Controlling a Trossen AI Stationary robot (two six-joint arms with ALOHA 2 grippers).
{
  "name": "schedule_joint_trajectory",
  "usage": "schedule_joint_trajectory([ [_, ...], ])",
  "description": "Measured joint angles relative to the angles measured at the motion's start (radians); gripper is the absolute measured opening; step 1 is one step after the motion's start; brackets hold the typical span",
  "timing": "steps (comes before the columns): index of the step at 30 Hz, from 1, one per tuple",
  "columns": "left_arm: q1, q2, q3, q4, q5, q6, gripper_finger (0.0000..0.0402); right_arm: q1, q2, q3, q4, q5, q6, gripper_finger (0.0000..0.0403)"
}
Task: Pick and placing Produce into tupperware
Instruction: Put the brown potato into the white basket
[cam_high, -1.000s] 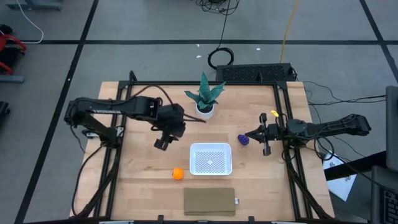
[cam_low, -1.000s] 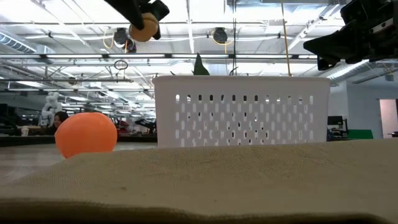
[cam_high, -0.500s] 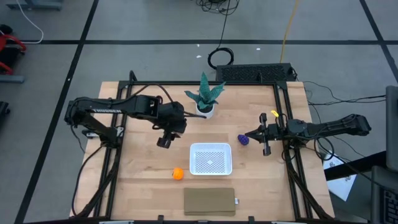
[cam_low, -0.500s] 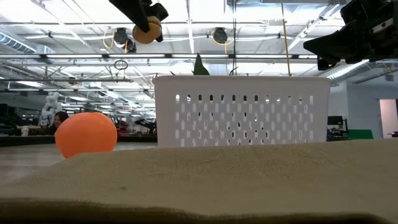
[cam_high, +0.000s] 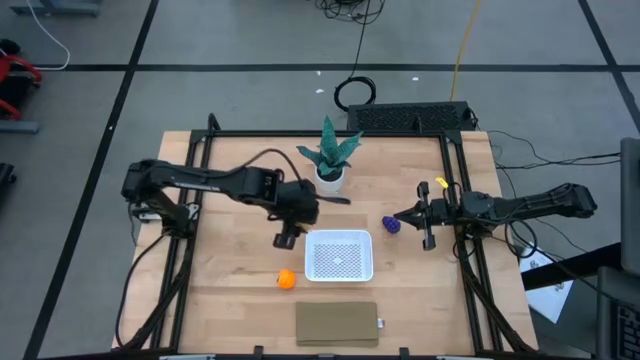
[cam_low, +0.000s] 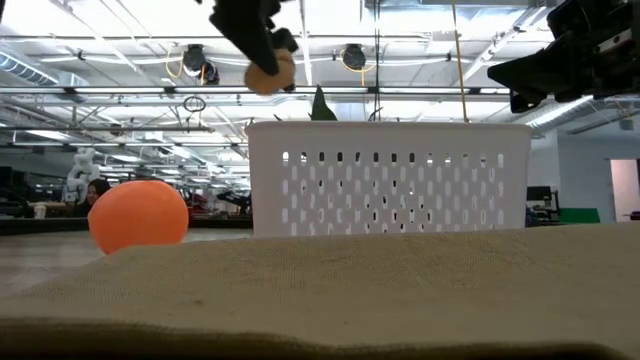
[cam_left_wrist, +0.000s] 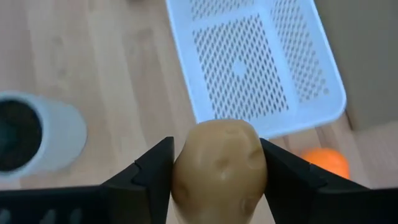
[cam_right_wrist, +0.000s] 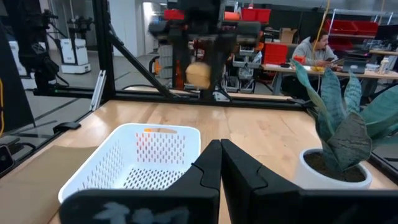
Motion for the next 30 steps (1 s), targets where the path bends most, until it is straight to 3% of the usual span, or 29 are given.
schedule_joint_trajectory([
  [7,-0.020,0.094,0.000,0.105,0.070,0.007,0.0188,0.000,0.012,0.000,0.035,0.000,0.000,0.0000],
  [14,-0.025,0.148,0.000,0.209,0.072,0.000,0.0201,0.000,0.013,0.000,0.034,0.000,0.000,0.0000],
  [23,-0.029,0.165,0.000,0.391,0.071,0.022,0.0188,0.000,0.019,0.000,0.033,0.000,0.000,0.0000],
  [30,-0.041,0.198,-0.001,0.401,0.072,0.148,0.0195,0.000,0.019,0.000,0.033,0.000,0.000,0.0000],
])
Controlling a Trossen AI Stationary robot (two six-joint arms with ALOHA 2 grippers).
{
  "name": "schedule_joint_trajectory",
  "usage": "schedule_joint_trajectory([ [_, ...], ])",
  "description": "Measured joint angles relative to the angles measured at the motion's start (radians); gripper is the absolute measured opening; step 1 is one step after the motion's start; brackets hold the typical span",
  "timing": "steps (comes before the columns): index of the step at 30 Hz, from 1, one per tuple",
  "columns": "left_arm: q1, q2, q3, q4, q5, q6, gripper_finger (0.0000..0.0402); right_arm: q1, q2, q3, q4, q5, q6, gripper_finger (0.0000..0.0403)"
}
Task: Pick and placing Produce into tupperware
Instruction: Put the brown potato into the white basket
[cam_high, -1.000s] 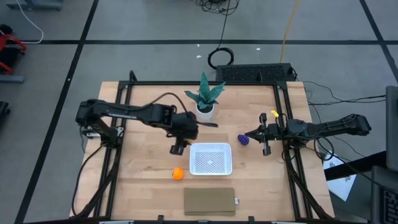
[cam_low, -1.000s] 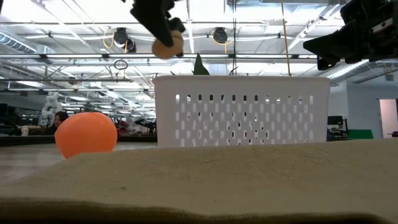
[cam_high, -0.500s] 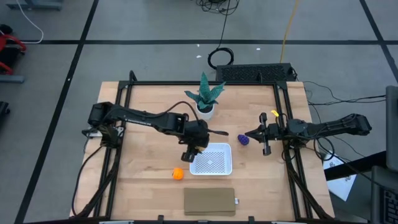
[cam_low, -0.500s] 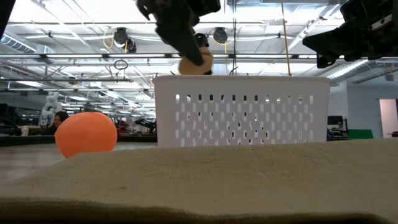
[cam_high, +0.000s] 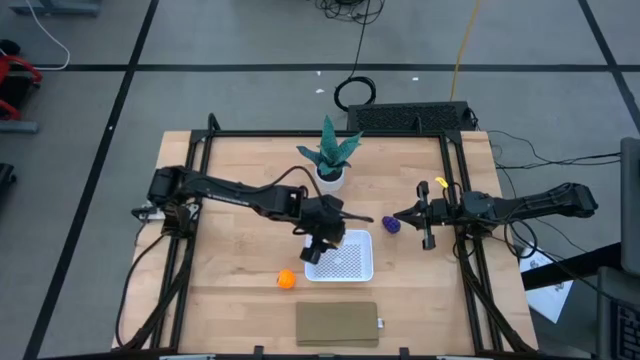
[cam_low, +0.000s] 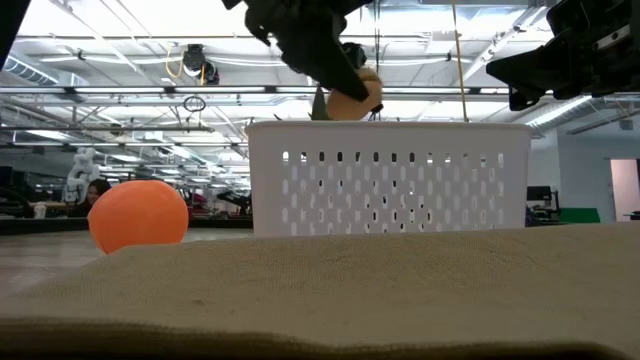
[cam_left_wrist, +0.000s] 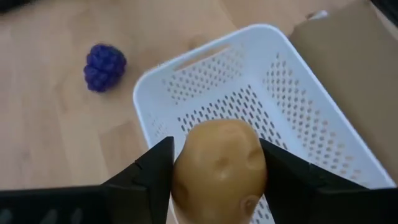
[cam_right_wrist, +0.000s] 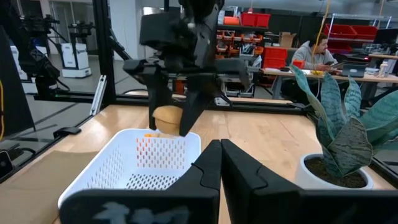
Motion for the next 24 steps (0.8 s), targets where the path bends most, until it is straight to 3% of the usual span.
schedule_joint_trajectory([
  [5,-0.008,0.020,0.001,0.009,0.023,0.080,0.0185,0.000,0.000,0.000,0.000,0.000,0.000,0.0000],
  [16,-0.044,0.072,-0.001,0.037,0.023,0.036,0.0192,0.000,0.014,0.000,-0.001,0.000,0.000,0.0000],
  [24,-0.061,0.070,0.000,0.003,0.022,0.167,0.0192,0.000,0.026,0.000,0.001,0.000,0.000,0.0000],
])
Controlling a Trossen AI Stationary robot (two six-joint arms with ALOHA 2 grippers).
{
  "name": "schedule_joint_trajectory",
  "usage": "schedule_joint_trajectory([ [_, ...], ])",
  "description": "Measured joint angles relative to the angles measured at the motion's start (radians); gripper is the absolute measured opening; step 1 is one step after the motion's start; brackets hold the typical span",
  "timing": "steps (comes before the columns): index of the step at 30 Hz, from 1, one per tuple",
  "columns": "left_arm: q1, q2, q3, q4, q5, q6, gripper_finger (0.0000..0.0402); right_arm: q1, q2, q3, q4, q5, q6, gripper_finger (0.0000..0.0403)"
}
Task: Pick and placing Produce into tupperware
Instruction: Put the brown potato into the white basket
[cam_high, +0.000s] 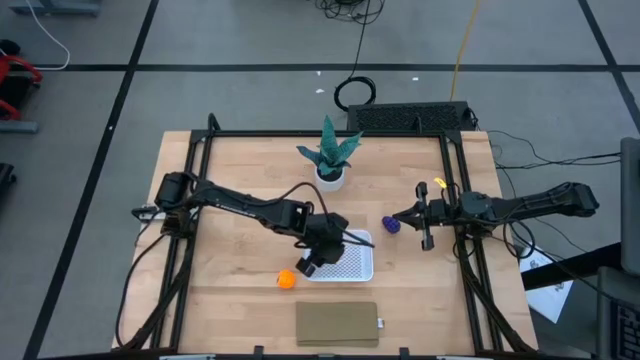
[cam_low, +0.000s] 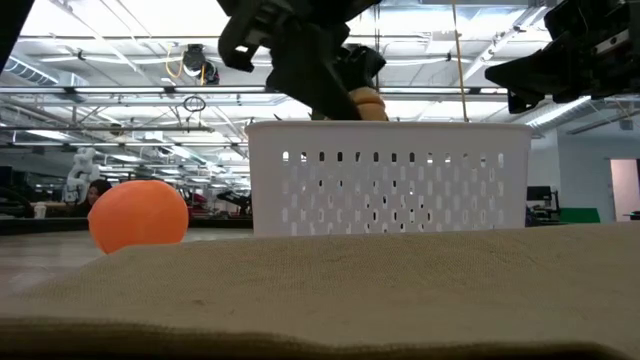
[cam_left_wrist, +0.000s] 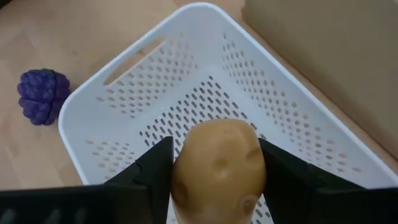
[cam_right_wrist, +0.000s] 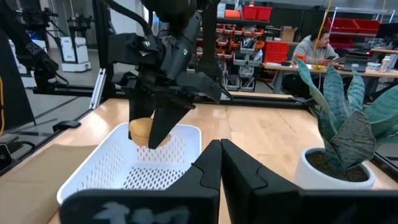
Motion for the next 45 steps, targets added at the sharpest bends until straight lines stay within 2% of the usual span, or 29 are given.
schedule_joint_trajectory([
  [9,0.029,0.000,0.022,-0.078,-0.031,-0.051,0.0182,0.000,0.000,0.000,0.009,0.000,0.000,0.0000],
  [15,0.029,0.000,0.064,-0.076,-0.043,-0.046,0.0190,0.000,0.000,0.000,0.009,0.000,0.000,0.0000],
  [23,0.023,0.065,0.082,-0.064,-0.046,-0.043,0.0183,0.000,0.007,0.000,0.009,0.000,0.000,0.0000],
  [29,0.013,0.119,0.132,-0.126,-0.053,-0.004,0.0190,0.000,0.022,0.000,0.015,0.000,-0.001,0.0000],
  [34,0.000,0.130,0.135,-0.144,-0.055,0.087,0.0186,0.000,0.037,0.000,0.024,0.000,-0.001,0.0000],
  [45,-0.001,0.142,0.135,-0.166,-0.055,0.174,0.0187,0.000,0.045,0.000,0.023,0.000,-0.001,0.0000],
])
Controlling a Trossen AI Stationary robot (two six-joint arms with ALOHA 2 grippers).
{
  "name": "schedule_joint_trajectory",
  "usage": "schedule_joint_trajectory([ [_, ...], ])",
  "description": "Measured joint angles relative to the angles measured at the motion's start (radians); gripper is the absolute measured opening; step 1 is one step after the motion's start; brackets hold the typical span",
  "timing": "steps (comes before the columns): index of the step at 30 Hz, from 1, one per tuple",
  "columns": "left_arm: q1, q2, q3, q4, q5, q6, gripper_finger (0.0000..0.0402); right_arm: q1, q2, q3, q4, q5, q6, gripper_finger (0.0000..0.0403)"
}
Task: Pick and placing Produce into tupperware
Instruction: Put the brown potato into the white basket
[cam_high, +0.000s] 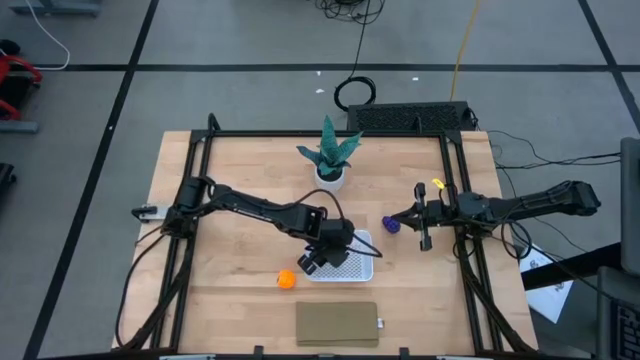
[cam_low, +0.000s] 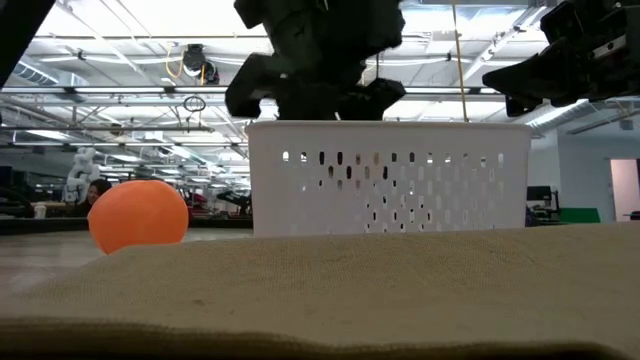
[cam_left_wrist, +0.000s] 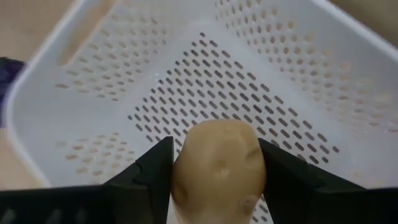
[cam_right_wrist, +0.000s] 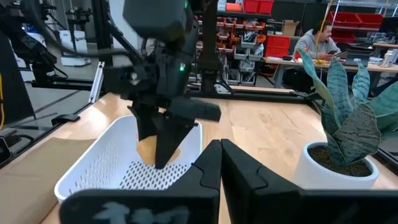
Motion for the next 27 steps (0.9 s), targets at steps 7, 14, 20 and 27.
schedule_joint_trajectory([
  [7,0.001,0.016,-0.001,-0.023,0.000,-0.008,0.0193,0.000,0.002,0.000,0.000,0.000,0.000,0.0000],
  [14,0.005,0.028,0.000,-0.024,0.001,-0.046,0.0188,0.000,0.002,0.000,0.002,0.000,0.000,0.0000],
  [20,0.006,0.055,0.000,-0.030,0.002,-0.045,0.0190,0.000,0.003,0.000,0.008,0.000,0.000,0.0000],
  [27,0.007,0.070,0.000,-0.038,0.001,-0.041,0.0198,0.000,0.009,0.000,0.008,0.000,0.000,0.0000],
])
